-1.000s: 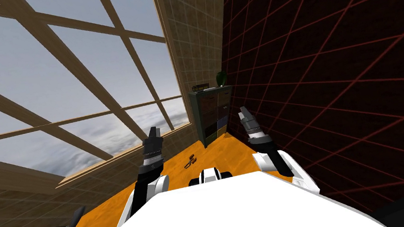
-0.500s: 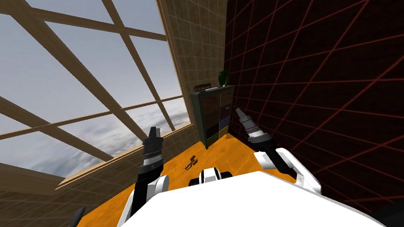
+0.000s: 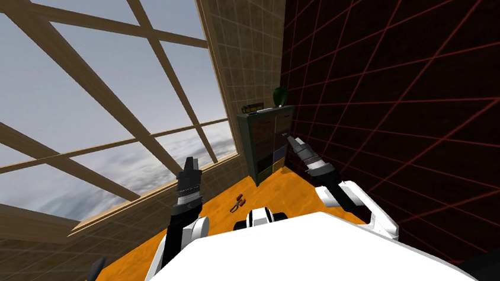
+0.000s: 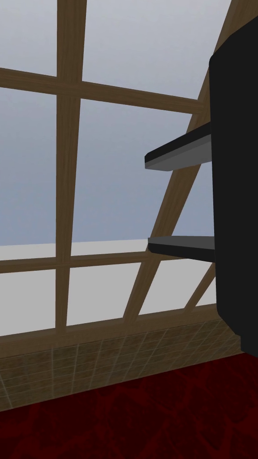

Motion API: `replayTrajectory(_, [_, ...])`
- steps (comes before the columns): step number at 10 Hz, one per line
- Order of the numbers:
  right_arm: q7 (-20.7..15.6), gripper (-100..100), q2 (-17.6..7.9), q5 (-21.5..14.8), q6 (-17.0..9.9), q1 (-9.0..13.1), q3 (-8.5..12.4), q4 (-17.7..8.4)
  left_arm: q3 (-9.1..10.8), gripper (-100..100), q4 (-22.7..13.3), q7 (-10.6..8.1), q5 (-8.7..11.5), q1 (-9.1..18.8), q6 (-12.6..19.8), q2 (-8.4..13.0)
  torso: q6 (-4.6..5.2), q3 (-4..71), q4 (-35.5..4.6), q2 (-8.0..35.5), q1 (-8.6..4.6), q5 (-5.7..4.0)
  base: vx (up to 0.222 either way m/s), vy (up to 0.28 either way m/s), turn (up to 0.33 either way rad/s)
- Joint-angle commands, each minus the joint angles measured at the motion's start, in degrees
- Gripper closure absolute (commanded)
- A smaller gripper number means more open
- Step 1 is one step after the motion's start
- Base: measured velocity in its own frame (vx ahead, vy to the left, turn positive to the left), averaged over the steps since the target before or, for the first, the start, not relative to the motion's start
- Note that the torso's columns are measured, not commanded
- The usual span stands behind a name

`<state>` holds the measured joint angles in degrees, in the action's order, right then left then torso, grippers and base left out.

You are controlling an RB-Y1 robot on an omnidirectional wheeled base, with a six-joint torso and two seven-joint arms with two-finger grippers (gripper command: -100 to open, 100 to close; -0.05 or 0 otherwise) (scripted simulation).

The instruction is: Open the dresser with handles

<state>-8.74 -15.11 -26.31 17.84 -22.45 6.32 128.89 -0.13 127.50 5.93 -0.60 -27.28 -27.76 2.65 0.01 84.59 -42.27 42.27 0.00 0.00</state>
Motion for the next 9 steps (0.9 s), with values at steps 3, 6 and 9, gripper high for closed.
replayTrajectory(3, [-3.4,-100,-1.4,-6.6,-1.0,0.7,0.7,-0.3,0.0,0,0.0,0.0,0.0,0.0,0.0,0.0,-0.01,0.0,0.0,0.0,0.0,0.0,0.05,0.019,0.023])
replayTrajectory(6, [-6.6,-100,-2.5,-11.7,-1.9,1.5,1.3,-0.9,0.0,0,0.0,0.0,0.0,0.0,0.0,0.0,-0.01,0.0,0.0,0.0,-0.01,0.0,0.059,0.021,0.029])
replayTrajectory(9, [-8.2,-100,-3.1,-15.4,-2.4,1.9,1.6,-1.2,0.0,0,0.0,0.0,0.0,0.0,0.0,0.0,-0.02,0.0,0.0,0.0,0.01,0.0,0.058,0.017,0.026])
